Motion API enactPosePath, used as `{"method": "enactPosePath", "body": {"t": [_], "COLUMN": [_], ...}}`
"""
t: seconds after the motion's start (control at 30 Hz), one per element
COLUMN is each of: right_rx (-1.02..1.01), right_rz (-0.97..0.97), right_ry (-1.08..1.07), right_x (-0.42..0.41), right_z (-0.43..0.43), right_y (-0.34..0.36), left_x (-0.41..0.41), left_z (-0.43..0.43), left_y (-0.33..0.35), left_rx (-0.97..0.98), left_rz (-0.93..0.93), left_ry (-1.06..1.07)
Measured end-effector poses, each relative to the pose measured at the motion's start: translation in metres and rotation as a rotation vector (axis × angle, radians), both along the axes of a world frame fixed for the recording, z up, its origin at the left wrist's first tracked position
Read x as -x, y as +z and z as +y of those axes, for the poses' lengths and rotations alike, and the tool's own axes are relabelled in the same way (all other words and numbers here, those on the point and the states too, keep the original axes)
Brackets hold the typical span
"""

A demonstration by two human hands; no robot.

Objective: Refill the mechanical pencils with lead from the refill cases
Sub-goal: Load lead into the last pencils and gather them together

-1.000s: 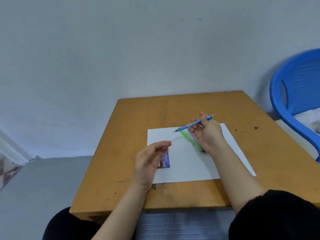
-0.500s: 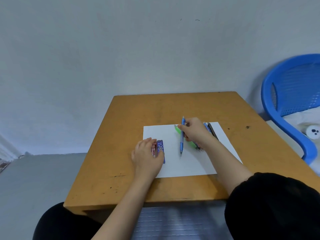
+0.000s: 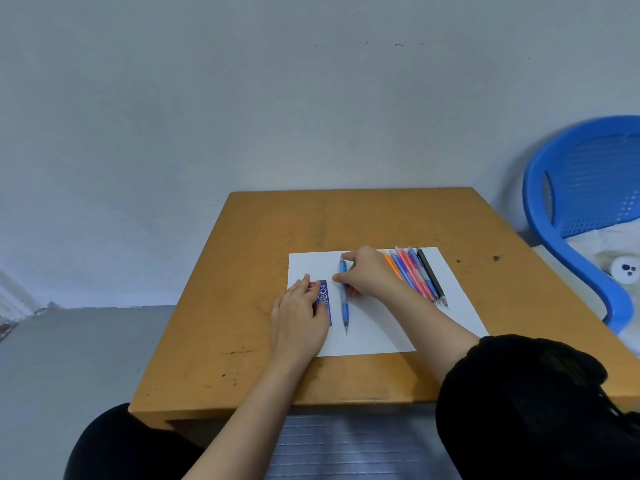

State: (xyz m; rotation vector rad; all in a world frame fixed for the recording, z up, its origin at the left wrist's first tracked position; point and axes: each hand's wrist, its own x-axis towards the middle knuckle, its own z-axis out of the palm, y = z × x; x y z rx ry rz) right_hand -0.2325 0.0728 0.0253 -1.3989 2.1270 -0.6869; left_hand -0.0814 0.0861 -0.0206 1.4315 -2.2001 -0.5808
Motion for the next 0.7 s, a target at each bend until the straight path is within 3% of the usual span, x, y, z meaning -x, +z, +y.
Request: {"method": "enactPosePath", "body": {"t": [0.47,0.7], "right_rx": [-0.086,0.129], "right_rz": [-0.011,-0.085], "right_ry": [0.029,-0.015], "right_x": [-0.016,0.002], "right_z": [-0.002,0.014], "right_y": [-0.004,0.004], "left_x": [0.002,0.001], "left_z": [-0.003,0.000], "left_y": [-0.005,0.002], "left_rx": [0.025,-0.067], "left_rz": [-0.095,0.138], "left_ry": [-0.073,-0.009]}}
